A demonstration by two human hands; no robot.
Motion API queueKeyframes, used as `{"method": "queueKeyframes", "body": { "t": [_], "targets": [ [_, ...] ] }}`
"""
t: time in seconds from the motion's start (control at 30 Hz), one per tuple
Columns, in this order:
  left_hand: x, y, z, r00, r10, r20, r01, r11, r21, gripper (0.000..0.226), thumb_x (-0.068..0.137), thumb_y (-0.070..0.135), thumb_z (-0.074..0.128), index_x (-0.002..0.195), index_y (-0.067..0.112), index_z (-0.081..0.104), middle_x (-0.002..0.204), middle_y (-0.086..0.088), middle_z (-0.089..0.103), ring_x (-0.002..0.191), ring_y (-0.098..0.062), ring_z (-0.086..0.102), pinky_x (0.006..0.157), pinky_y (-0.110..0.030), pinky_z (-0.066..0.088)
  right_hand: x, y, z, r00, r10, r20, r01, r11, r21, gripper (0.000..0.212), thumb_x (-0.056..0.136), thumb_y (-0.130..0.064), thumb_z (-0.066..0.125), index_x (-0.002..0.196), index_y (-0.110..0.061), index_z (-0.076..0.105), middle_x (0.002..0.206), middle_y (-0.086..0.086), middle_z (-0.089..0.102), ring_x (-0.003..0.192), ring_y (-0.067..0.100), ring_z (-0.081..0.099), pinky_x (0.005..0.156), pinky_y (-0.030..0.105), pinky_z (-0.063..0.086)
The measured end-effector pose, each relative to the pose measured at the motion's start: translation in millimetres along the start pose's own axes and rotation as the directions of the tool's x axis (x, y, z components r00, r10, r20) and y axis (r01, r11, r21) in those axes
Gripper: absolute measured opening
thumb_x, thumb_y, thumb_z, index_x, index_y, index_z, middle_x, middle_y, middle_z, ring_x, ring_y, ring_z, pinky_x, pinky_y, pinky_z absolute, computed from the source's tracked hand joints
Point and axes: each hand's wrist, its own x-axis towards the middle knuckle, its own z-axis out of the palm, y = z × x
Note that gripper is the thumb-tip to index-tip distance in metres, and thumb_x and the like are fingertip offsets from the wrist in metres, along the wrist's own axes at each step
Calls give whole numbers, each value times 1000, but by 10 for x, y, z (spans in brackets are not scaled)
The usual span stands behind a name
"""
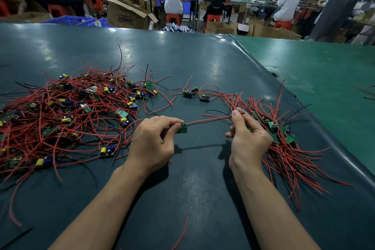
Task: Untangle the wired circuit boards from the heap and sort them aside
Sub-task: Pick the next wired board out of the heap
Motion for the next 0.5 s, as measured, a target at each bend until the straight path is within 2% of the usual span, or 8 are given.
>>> {"method": "queueKeyframes", "body": {
  "t": [0.1, 0.2, 0.27, 0.33, 0.37, 0.4, 0.43, 0.5],
  "targets": [
    [-15, 32, 24, 1000, -5, 14, 5, 1000, 5, 17, 87, 15, 62, 93, 10, 76, 87, 4, 73, 76, -16, 64, 73, -43, 52, 20, -8, -17, 998, -20, -56, 22, 999, 29, 12, 88, -7, 70, 86, -18, 74, 90, 9, 68, 49, 4, 52, 44, 18, 45],
    [-18, 18, 32, 1000, -13, -23, 13, 1000, 21, 16, 86, 14, 61, 93, 9, 75, 87, 2, 73, 78, -19, 66, 73, -44, 53, 5, -12, -18, 998, -32, -49, 33, 999, 16, 13, 91, -8, 66, 89, -20, 72, 87, 12, 65, 50, 5, 53, 44, 19, 46],
    [-8, -13, 23, 992, -48, -116, 51, 998, 27, 16, 87, 11, 61, 95, 7, 75, 90, -1, 73, 81, -23, 68, 75, -45, 54, 9, -29, -14, 999, 17, -27, -16, 999, 37, 13, 95, -8, 60, 100, -16, 69, 80, 7, 62, 47, 6, 53, 41, 20, 46],
    [3, -34, 7, 967, -77, -244, 99, 992, 78, 14, 90, 9, 61, 98, 6, 72, 91, -4, 72, 80, -26, 67, 78, -42, 52, -7, -62, -5, 986, 151, 71, -155, 987, 42, 9, 96, -9, 58, 103, -10, 63, 73, 5, 57, 44, 7, 51, 37, 20, 44],
    [5, -24, 4, 954, -55, -296, 97, 987, 127, 13, 91, 9, 61, 100, 6, 71, 91, -4, 71, 78, -25, 65, 78, -40, 49, -42, -74, 9, 951, 253, 179, -259, 966, 14, 7, 94, -11, 62, 100, -7, 62, 70, 5, 56, 43, 8, 51, 36, 19, 41],
    [0, -6, 9, 946, -1, -323, 58, 984, 167, 13, 92, 9, 61, 100, 7, 70, 91, -3, 71, 78, -23, 62, 78, -39, 47, -90, -74, 20, 878, 359, 317, -362, 931, -50, 13, 89, -16, 66, 97, -6, 62, 68, 4, 56, 43, 8, 51, 36, 18, 39],
    [-11, 16, 20, 948, 70, -311, -14, 984, 179, 13, 93, 10, 60, 101, 7, 70, 92, -2, 70, 79, -20, 59, 77, -38, 45, -148, -68, 30, 769, 449, 456, -435, 889, -142, 21, 83, -22, 70, 96, -7, 63, 67, 4, 59, 44, 10, 52, 37, 17, 39],
    [-44, 60, 48, 960, 204, -190, -183, 975, 124, 16, 95, 14, 57, 102, 8, 70, 96, -1, 71, 83, -16, 59, 77, -38, 47, -253, -64, 53, 558, 513, 653, -448, 848, -284, 31, 74, -30, 70, 98, -10, 66, 72, 4, 65, 48, 13, 57, 38, 19, 42]
  ]
}}
